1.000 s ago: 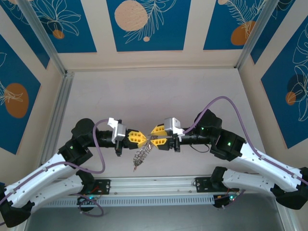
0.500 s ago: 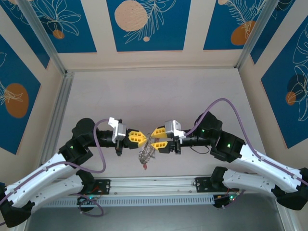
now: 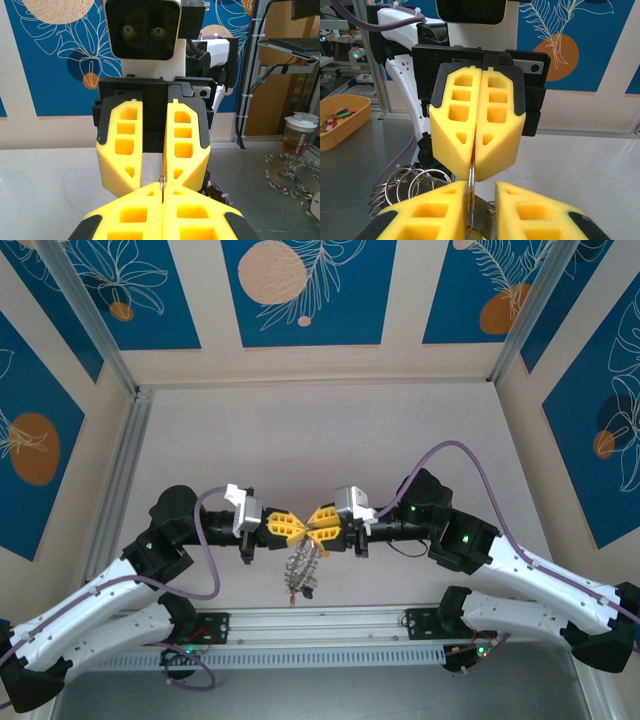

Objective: Put the keys on the keyring

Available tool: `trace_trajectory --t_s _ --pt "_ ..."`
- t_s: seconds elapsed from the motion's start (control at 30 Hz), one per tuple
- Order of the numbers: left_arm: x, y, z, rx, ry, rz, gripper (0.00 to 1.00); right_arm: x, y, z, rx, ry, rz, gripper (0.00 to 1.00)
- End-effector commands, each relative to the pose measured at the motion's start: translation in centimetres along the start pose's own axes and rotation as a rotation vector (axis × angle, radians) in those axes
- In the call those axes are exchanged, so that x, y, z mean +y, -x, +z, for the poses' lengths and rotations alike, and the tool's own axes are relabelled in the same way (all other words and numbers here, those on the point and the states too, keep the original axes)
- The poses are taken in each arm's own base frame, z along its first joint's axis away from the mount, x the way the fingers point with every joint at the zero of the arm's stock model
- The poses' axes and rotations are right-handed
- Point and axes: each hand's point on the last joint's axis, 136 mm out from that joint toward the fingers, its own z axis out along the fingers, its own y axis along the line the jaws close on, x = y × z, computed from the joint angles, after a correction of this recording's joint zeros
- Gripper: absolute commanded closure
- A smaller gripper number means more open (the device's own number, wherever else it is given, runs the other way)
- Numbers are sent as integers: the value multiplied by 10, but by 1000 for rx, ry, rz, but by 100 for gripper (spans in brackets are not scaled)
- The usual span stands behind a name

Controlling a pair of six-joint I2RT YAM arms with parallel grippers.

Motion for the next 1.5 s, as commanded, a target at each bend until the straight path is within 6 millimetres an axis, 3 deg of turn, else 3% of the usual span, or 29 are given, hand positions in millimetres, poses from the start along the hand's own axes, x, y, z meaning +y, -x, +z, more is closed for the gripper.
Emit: trace_trajectory --t_s 0.0,0.2,0.27,0.37,0.47,0.97,1.2,1.33,1.47 --pt "-1 24 -4 -77 5 60 100 5 1 0 -8 22 1 85" --pt "5 15 -5 0 42 48 100 -10 1 -6 25 -78 -21 100" --pt "10 9 -9 82 86 53 99 -15 1 -8 48 -105 -40 100" --pt "17 0 -13 210 129 66 86 -20 0 -7 95 -129 -58 100" --pt "24 -10 -18 319 172 90 82 -24 0 -5 133 -136 -82 100" --pt "39 -36 -16 517 204 118 75 -32 -9 12 263 -156 -150 100" --pt "41 -40 -15 533 209 115 82 -31 -9 17 279 -148 -165 100" --pt "40 -46 -13 553 202 111 100 -29 -5 17 271 -141 -181 100" --pt "33 -37 -9 493 173 113 100 -28 -3 16 260 -142 -183 100"
